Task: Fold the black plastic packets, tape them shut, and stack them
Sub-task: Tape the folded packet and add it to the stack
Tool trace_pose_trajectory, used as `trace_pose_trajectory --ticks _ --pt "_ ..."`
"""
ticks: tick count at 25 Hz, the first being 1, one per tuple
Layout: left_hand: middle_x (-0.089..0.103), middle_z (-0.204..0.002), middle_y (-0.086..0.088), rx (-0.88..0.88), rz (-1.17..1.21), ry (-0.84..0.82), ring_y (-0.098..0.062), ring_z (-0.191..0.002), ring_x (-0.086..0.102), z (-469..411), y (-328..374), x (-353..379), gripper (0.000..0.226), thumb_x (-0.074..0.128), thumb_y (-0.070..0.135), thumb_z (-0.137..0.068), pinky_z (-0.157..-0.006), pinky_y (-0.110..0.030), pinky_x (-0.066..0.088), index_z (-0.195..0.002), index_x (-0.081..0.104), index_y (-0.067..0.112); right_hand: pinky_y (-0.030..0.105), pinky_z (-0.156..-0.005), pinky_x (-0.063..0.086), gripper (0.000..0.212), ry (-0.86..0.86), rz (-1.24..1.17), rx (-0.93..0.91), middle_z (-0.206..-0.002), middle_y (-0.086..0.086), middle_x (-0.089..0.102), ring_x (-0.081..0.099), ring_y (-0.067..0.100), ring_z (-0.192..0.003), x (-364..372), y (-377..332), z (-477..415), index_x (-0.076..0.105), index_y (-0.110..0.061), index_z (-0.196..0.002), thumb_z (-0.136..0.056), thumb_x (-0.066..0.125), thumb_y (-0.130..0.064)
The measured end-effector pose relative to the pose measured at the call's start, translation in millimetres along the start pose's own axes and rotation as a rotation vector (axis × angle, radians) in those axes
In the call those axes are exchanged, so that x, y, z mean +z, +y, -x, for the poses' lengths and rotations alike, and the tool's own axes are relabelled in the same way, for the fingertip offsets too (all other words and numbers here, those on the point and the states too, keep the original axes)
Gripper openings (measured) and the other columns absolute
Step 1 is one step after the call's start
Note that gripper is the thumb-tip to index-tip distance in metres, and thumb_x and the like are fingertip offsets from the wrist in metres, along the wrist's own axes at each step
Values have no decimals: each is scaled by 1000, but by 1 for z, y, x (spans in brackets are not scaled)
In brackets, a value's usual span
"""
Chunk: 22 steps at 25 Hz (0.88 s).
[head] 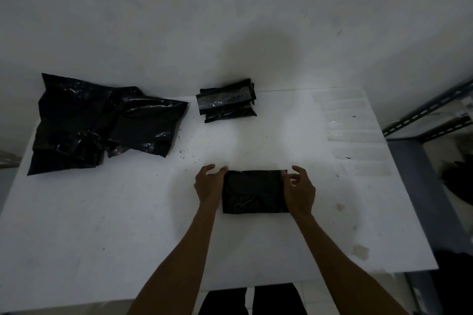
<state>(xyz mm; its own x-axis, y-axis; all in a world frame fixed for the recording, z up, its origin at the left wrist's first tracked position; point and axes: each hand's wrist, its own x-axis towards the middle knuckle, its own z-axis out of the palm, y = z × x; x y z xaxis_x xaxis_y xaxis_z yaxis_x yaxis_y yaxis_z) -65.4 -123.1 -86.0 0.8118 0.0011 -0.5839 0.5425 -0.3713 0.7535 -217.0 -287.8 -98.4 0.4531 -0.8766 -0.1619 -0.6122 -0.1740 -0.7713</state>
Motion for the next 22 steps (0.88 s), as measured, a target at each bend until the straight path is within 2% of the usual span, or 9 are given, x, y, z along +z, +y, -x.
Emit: trace_pose_trajectory --ticks 2,4,6,9,12,15,17,20,22 --pt "64 -108 -2 -6 16 -2 -20 -96 60 -1 -4 -1 42 79 28 -79 -82 -28 50 -118 66 19 27 -81 50 42 -81 -22 192 -102 8 71 66 23 -95 -1 -1 -16 60 -16 -124 -90 68 -41" --pt "68 -106 -5 8 28 -13 -21 -93 63 -3 -8 -3 40 76 22 -80 -81 -31 54 -119 67 20 29 -81 51 39 -98 -18 224 -93 7 71 67 25 -93 -1 1 -26 64 -17 -119 -87 72 -39" --pt "70 -89 -5 29 63 -37 -20 -82 65 -4 -11 -5 41 74 13 -79 -78 -33 56 -118 67 21 28 -79 51 33 -76 -32 228 -85 3 69 68 25 -90 -1 4 -31 67 -17 -114 -84 74 -31" --pt "69 -71 -3 69 130 -75 -17 -71 63 -8 -13 -6 42 76 8 -79 -75 -32 55 -118 67 21 30 -80 54 31 -58 -129 235 -87 2 71 67 17 -84 -3 5 -35 68 -20 -110 -82 78 -29" --pt "74 -80 -7 96 170 -82 -23 -83 69 -13 -16 -4 42 80 14 -78 -86 -38 57 -117 67 23 31 -81 54 28 -41 -174 227 -88 1 73 66 11 -79 -3 5 -37 69 -24 -106 -82 79 -35" --pt "72 -86 -7 66 120 -66 -23 -87 69 -14 -19 -1 44 83 24 -77 -87 -39 58 -118 67 22 36 -84 55 33 -53 -132 232 -87 2 72 67 18 -83 -2 8 -35 69 -22 -111 -83 76 -39" --pt "72 -88 -7 66 105 -90 -21 -87 68 -12 -20 -2 48 83 28 -77 -88 -39 58 -121 65 21 41 -85 56 34 -78 -118 232 -86 2 70 66 20 -82 -3 13 -32 67 -20 -116 -85 74 -34" --pt "71 -96 -3 190 -16 -60 -18 -91 67 -2 -24 -3 54 80 30 -81 -88 -39 57 -129 58 21 42 -83 56 44 -37 -67 139 -96 2 71 67 19 -86 -6 17 -19 59 -19 -125 -86 74 -32" --pt "67 -102 1 332 -162 -23 -14 -92 65 8 -31 -4 58 78 37 -81 -81 -34 58 -132 55 23 35 -80 53 53 40 31 -35 -104 -2 66 62 15 -90 -6 18 -2 53 -18 -131 -86 74 -36"
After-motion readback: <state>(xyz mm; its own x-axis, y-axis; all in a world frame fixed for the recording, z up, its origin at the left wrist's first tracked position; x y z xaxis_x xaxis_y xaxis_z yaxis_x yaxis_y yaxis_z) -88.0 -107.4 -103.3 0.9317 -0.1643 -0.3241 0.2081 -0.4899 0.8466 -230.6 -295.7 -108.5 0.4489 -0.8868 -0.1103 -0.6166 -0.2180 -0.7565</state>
